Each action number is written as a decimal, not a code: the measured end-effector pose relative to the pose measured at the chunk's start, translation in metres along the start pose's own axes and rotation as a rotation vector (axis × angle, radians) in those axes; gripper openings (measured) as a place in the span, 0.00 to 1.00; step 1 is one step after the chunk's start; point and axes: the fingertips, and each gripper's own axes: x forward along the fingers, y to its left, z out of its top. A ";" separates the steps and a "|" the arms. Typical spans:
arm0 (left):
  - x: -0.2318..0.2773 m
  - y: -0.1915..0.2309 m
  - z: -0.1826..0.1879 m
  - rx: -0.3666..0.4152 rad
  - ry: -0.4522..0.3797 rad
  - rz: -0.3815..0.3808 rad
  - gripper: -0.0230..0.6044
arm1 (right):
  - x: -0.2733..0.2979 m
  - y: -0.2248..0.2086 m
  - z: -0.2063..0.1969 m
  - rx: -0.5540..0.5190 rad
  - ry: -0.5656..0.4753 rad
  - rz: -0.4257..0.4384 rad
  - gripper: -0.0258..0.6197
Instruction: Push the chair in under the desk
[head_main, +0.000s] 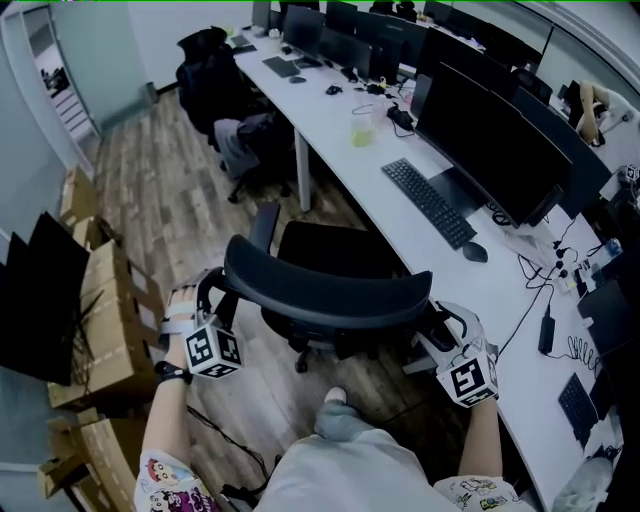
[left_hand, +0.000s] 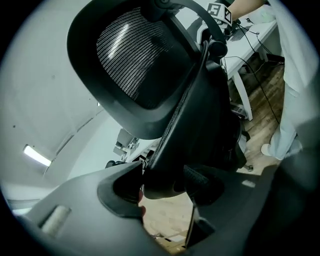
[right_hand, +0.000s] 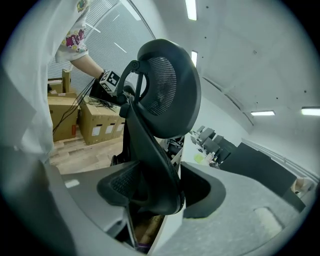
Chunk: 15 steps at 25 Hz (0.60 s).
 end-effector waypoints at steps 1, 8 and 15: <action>0.008 0.003 0.001 0.005 -0.003 -0.003 0.44 | 0.003 -0.003 0.000 0.002 0.003 -0.006 0.43; 0.061 0.026 0.012 0.028 -0.016 -0.015 0.44 | 0.025 -0.026 -0.003 0.012 0.016 -0.035 0.42; 0.105 0.042 0.025 0.057 -0.048 -0.027 0.44 | 0.040 -0.043 -0.007 0.031 0.032 -0.053 0.41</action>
